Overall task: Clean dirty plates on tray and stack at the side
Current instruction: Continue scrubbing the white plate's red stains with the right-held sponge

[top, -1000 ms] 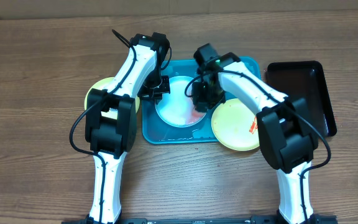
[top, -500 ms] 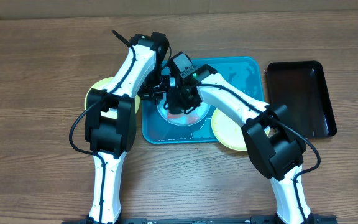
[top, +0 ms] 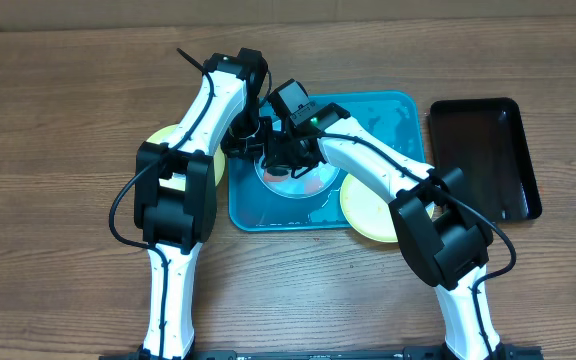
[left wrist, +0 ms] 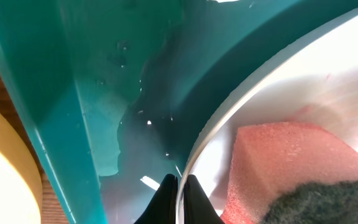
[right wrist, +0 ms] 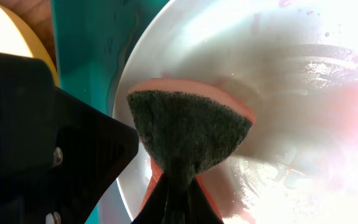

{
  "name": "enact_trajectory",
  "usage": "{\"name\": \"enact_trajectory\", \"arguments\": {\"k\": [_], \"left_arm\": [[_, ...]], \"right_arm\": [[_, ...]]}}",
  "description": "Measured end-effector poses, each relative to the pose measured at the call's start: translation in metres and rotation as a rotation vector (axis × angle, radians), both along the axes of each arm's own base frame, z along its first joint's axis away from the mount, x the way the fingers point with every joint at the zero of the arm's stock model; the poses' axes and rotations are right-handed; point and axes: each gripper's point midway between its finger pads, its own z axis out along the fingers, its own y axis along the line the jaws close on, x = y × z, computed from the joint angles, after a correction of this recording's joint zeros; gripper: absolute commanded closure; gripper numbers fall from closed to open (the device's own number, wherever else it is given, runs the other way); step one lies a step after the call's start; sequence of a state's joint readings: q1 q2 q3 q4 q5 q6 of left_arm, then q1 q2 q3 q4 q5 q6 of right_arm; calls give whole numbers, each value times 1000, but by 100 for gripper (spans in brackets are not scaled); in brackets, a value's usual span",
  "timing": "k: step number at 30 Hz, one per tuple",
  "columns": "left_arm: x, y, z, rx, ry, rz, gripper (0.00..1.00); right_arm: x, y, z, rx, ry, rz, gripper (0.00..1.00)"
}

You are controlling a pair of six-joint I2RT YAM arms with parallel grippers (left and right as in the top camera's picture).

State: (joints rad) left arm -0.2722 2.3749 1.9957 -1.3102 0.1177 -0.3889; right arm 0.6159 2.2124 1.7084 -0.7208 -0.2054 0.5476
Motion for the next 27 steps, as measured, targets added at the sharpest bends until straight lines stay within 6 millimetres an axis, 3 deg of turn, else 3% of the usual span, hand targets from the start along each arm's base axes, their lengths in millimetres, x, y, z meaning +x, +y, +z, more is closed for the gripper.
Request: {"name": "enact_trajectory", "arguments": {"k": [8, 16, 22, 27], "left_arm": [[1, 0, 0, -4, -4, 0, 96], [-5, -5, 1, -11, 19, -11, 96], [-5, -7, 1, -18, 18, -11, 96], [-5, -7, 1, -20, 19, -11, 96]], "right_arm": [[7, -5, 1, 7, -5, -26, 96], [47, -66, -1, -20, -9, -184, 96], [41, -74, -5, -61, 9, -165, 96], [23, -87, -13, -147, 66, -154, 96]]}}
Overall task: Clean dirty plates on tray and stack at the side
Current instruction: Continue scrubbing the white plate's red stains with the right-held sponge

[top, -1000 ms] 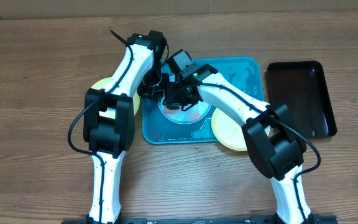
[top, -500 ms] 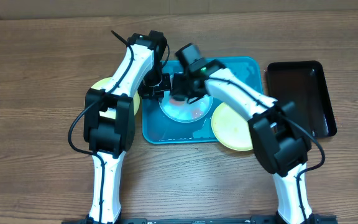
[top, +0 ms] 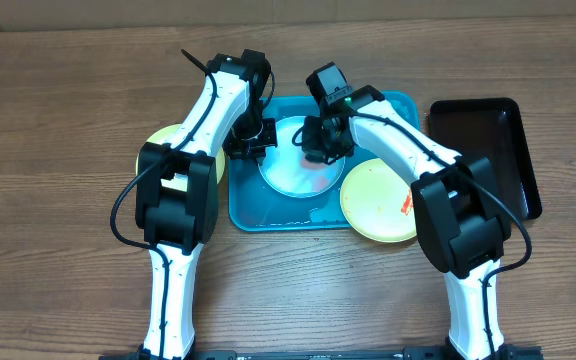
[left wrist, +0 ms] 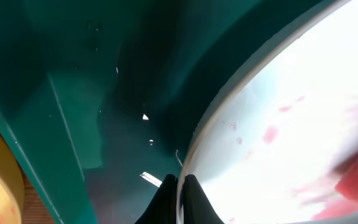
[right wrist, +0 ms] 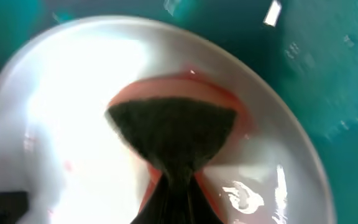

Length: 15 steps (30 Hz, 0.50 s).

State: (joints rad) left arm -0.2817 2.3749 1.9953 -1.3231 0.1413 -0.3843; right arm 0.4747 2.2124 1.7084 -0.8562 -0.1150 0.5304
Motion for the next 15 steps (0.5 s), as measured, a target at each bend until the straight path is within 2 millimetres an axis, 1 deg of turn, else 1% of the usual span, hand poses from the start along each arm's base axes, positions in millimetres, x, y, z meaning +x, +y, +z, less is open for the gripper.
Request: {"name": "enact_trajectory", "arguments": {"k": [4, 6, 11, 15], "left_arm": [[0, -1, 0, -6, 1, -1, 96], [0, -2, 0, -6, -2, -4, 96], [3, -3, 0, -10, -14, -5, 96], [8, -4, -1, -16, -34, -16, 96]], "right_arm": [[-13, -10, -4, -48, 53, 11, 96], [-17, -10, -4, -47, 65, 30, 96], [-25, 7, -1, 25, 79, 120, 96], [-33, 32, 4, 107, 82, 187, 96]]}}
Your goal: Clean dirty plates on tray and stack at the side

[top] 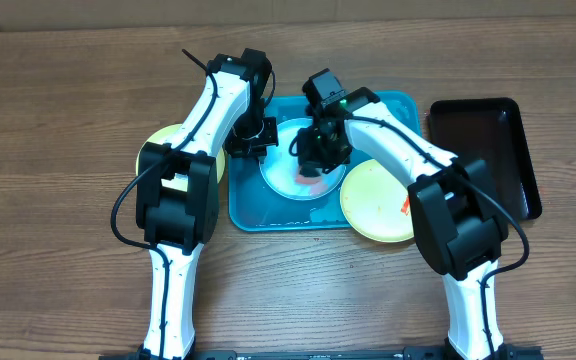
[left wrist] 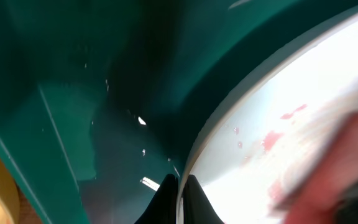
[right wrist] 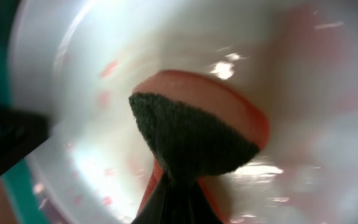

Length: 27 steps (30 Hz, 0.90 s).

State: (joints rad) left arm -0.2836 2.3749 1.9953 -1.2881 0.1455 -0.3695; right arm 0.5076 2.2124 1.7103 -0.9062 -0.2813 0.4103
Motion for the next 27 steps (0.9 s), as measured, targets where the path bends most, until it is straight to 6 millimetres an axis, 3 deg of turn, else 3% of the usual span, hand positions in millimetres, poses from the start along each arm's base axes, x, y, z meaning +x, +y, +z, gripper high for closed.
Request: {"name": "enact_trajectory", "arguments": {"k": [5, 9, 13, 19, 23, 27], "left_arm": [[1, 0, 0, -2, -4, -11, 96], [1, 3, 2, 15, -7, -14, 96], [9, 7, 13, 44, -38, -19, 96], [25, 22, 43, 140, -111, -25, 96], [26, 37, 69, 241, -163, -25, 96], [21, 51, 104, 351, -232, -16, 96]], "right_arm": [[-7, 11, 4, 57, 24, 37, 96], [2, -9, 12, 76, 57, -3, 96], [30, -47, 35, 87, 42, -88, 96], [60, -117, 106, 100, -40, -211, 96], [65, -162, 152, 113, -116, -290, 96], [61, -205, 169, 108, -125, -375, 96]]}}
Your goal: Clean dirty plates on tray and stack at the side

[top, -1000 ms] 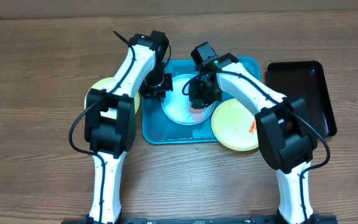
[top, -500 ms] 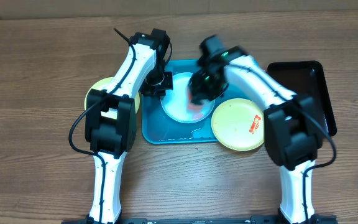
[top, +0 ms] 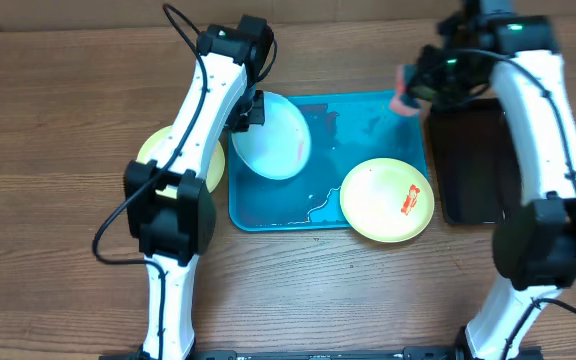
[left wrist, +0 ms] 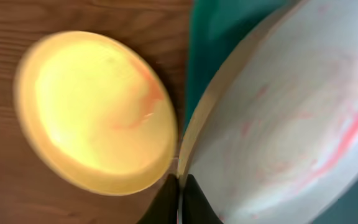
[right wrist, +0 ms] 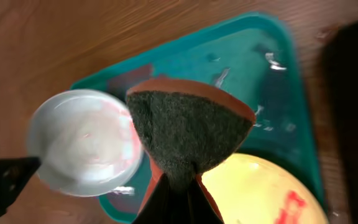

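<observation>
My left gripper (top: 251,112) is shut on the rim of the white plate (top: 276,140), which hangs tilted over the left part of the teal tray (top: 358,130). Faint pink smears show on the white plate (left wrist: 291,112), whose rim sits between the left gripper (left wrist: 180,198). A yellow plate (left wrist: 98,112) lies on the wood just left of the tray. My right gripper (right wrist: 178,193) is shut on the pink and green sponge (right wrist: 188,124), high near the tray's far right corner (top: 405,95). A second yellow plate (top: 388,200) with a red stain rests on the tray's near right edge.
A black tray (top: 478,160) lies on the table right of the teal tray. Water pools on the teal tray's floor (right wrist: 253,68). The left arm's links partly cover the left yellow plate (top: 153,150) in the overhead view.
The right gripper with the sponge has gone from the white plate to high over the tray's far right corner. The left gripper has raised and tilted the white plate toward the tray's left edge.
The left gripper stayed shut on the white plate's rim in the tray throughout. The sponge in the right gripper was on the plate's left part, then its far right part, then its middle. Now the sponge is off and the plate is raised.
</observation>
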{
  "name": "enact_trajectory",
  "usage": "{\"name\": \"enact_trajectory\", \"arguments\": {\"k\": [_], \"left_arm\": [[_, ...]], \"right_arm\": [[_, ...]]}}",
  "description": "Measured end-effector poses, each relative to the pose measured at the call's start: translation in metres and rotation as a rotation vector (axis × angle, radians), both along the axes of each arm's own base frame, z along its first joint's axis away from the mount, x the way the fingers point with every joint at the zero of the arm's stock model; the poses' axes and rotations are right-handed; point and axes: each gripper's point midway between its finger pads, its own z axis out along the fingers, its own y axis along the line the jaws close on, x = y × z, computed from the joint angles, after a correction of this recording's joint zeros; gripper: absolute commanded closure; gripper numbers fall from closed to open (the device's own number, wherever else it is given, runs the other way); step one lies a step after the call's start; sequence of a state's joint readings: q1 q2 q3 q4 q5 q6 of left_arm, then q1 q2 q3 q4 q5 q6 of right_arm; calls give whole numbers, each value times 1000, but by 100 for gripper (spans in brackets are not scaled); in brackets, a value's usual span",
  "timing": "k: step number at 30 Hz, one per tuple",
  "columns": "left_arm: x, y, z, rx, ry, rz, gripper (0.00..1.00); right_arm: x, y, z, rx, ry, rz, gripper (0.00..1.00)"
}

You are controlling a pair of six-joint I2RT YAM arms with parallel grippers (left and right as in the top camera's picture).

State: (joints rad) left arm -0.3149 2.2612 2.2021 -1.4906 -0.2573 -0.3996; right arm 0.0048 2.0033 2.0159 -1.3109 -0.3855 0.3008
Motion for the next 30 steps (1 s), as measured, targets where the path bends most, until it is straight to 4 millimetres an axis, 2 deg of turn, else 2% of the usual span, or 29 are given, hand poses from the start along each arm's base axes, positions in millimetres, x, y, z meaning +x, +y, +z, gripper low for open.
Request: {"name": "enact_trajectory", "arguments": {"k": [3, 7, 13, 20, 30], "left_arm": [[-4, 6, 28, 81, -67, 4, 96], [-6, 5, 59, 171, -169, 2, 96], [-11, -15, 91, 364, -312, -56, 96], [-16, -38, 118, 512, -461, -94, 96], [-19, -24, 134, 608, -531, -34, 96]], "right_arm": [[-4, -30, -2, -4, 29, -58, 96], [-9, -50, -4, -15, 48, -84, 96], [-10, -49, -5, -23, 48, -64, 96], [-10, -49, -5, -28, 46, -57, 96], [-10, -51, -6, -42, 46, -58, 96]]}}
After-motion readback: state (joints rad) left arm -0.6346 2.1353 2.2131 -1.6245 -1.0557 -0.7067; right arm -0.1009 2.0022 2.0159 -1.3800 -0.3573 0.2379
